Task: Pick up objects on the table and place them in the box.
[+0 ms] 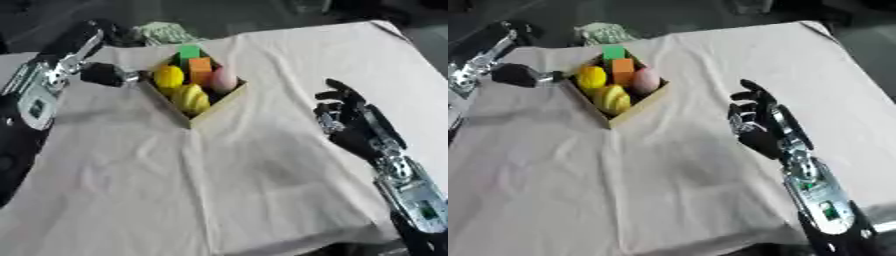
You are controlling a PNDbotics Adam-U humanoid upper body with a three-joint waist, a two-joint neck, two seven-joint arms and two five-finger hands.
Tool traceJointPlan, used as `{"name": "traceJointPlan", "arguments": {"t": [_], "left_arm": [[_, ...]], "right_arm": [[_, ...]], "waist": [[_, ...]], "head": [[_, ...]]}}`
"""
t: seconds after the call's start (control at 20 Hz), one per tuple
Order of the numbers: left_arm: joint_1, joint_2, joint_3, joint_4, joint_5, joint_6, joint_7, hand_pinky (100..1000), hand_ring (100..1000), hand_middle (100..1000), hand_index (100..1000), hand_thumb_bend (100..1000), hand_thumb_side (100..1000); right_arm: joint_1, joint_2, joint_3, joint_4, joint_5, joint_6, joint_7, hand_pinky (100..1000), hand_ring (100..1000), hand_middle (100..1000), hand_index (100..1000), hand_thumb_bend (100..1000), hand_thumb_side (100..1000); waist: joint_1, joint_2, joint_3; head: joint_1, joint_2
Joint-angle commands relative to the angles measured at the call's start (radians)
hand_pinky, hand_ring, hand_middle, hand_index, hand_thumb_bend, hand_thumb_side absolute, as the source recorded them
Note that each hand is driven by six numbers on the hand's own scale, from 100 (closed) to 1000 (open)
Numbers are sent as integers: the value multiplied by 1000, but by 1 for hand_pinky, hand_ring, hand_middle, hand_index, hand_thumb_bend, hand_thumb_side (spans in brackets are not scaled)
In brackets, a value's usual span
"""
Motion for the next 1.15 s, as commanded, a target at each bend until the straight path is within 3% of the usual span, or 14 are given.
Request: {"name": "traceJointPlan", "arguments": {"t": [0.05, 0.3, 0.6, 0.85, 1.15], "left_arm": [[38, 37, 67, -98, 55, -4, 42, 651, 636, 646, 775, 534, 512], [173, -9, 131, -234, 138, 61, 125, 629, 622, 626, 748, 421, 444], [338, -117, 131, -399, 240, 84, 227, 653, 669, 672, 775, 405, 472], [474, -198, 114, -533, 323, 119, 305, 661, 681, 680, 778, 385, 470], [625, -251, 103, -640, 431, 125, 316, 661, 683, 680, 781, 369, 460]], "right_arm": [[-4, -19, -13, -13, 1, -2, -12, 657, 706, 763, 961, 100, 341], [13, -18, -27, -30, 7, -8, -37, 651, 698, 756, 958, 100, 335], [57, -5, -50, -80, 3, -15, -80, 647, 693, 752, 956, 100, 330], [94, 4, -67, -134, 6, -17, -107, 648, 694, 752, 957, 100, 310], [137, 14, -85, -176, 3, -16, -133, 648, 695, 753, 957, 100, 266]], "waist": [[-3, -20, 17], [-5, -25, 67], [-13, -20, 123], [-19, -14, 145], [-22, -17, 145]], "head": [[-10, 8], [-17, 9], [-10, 9], [2, 9], [6, 9]]}}
